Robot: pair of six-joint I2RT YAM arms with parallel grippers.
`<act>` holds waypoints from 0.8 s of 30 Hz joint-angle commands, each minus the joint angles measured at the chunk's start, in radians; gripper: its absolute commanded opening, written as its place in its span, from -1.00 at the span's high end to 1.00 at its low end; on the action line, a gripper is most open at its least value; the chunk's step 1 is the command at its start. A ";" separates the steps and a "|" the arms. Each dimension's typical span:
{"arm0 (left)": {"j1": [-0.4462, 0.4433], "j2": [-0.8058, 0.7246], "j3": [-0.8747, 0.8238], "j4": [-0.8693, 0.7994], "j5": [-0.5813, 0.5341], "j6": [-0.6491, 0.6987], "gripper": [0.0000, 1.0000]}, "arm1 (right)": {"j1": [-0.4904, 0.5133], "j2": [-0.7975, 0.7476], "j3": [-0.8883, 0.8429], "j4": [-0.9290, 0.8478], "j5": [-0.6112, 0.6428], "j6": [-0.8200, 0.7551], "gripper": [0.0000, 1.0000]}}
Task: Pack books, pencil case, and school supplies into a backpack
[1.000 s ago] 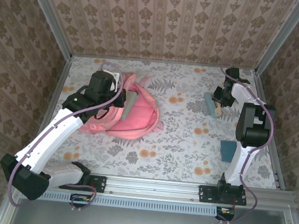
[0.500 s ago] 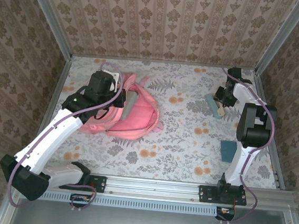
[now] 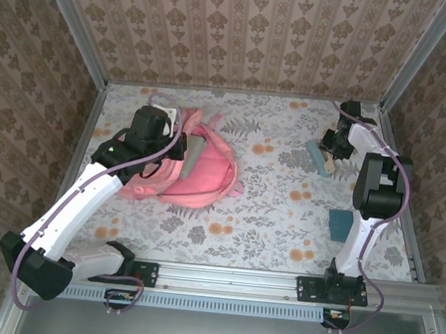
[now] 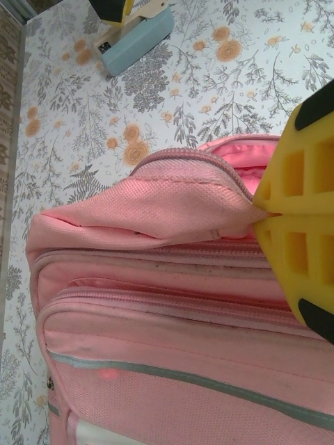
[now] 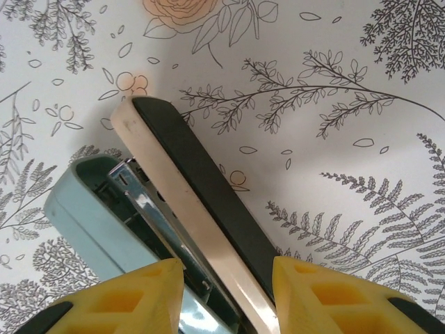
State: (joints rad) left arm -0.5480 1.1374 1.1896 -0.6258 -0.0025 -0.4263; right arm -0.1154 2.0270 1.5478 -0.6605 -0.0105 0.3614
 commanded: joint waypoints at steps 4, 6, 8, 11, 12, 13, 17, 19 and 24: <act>0.012 -0.047 -0.005 0.067 -0.011 0.008 1.00 | -0.007 0.040 0.015 -0.029 -0.023 -0.018 0.26; 0.013 -0.050 -0.007 0.066 -0.011 0.007 1.00 | -0.005 0.044 0.014 -0.032 -0.030 -0.019 0.30; 0.014 -0.050 -0.008 0.068 -0.010 0.004 1.00 | -0.004 0.042 0.013 -0.031 -0.028 -0.018 0.38; 0.014 -0.048 -0.008 0.071 -0.008 0.004 1.00 | -0.004 0.036 0.008 -0.025 -0.031 -0.019 0.51; 0.014 -0.048 -0.007 0.071 -0.007 0.003 1.00 | -0.005 0.038 0.009 -0.026 -0.033 -0.018 0.57; 0.014 -0.048 -0.007 0.071 -0.007 0.004 1.00 | -0.004 0.039 0.006 -0.025 -0.036 -0.018 0.59; 0.015 -0.047 -0.006 0.071 -0.007 0.003 1.00 | 0.001 0.028 -0.010 -0.021 -0.040 -0.010 0.84; 0.016 -0.048 -0.005 0.071 -0.007 0.004 1.00 | 0.003 0.007 -0.028 -0.012 -0.041 0.000 0.97; 0.016 -0.047 -0.002 0.072 -0.010 0.003 1.00 | 0.022 -0.085 -0.070 0.005 -0.057 0.028 1.00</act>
State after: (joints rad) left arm -0.5415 1.1233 1.1774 -0.6193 -0.0021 -0.4263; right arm -0.1101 2.0155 1.5082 -0.6395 -0.0444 0.3630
